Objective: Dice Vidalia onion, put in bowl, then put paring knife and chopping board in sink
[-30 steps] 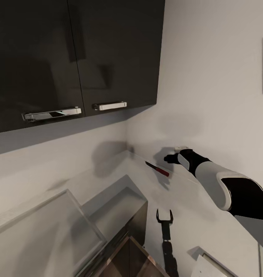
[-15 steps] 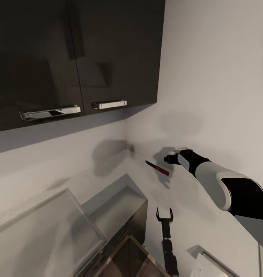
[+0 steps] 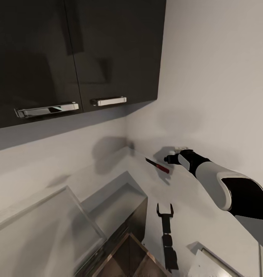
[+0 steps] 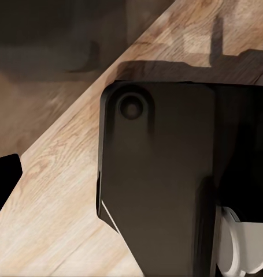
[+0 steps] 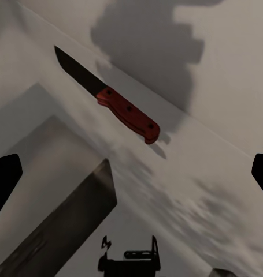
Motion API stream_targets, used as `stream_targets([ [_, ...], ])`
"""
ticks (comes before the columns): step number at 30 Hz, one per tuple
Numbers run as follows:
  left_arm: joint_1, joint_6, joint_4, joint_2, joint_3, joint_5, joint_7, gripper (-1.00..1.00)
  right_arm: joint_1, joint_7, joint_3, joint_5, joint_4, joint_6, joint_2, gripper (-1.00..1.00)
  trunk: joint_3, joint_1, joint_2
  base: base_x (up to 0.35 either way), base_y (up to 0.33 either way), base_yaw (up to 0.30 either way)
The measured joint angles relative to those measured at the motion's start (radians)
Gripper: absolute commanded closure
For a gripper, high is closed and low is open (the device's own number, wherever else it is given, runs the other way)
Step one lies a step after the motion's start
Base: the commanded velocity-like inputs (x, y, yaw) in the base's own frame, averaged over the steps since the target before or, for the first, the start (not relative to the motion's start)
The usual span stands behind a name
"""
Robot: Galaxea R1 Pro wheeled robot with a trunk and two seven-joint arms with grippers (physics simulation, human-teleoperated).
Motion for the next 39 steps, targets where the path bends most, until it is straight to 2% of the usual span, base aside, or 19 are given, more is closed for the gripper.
stream_targets([
  [11, 0.0, 0.0, 0.003, 0.0, 0.0, 0.0, 0.0, -1.0, 0.0, 0.0, 0.0, 0.0, 0.0, -0.002, -0.007, -1.0, -0.018, 0.0, 0.0, 0.0, 0.0, 0.0],
  [18, 0.0, 0.0, 0.003, 0.0, 0.0, 0.0, 0.0, -1.0, 0.0, 0.0, 0.0, 0.0, 0.0, -0.047, -0.008, -1.0, -0.029, 0.0, 0.0, 0.0, 0.0, 0.0],
  [31, 0.0, 0.0, 0.006, 0.0, 0.0, 0.0, 0.0, -1.0, 0.0, 0.0, 0.0, 0.0, 0.0, -0.057, -0.009, -1.0, -0.05, 0.0, 0.0, 0.0, 0.0, 0.0],
  [39, 0.0, 0.0, 0.009, 0.0, 0.0, -0.001, 0.0, -1.0, 0.0, -0.001, 0.0, 0.003, -0.008, -0.12, -0.016, -1.0, -0.062, 0.0, 0.0, 0.0, 0.0, 0.0],
])
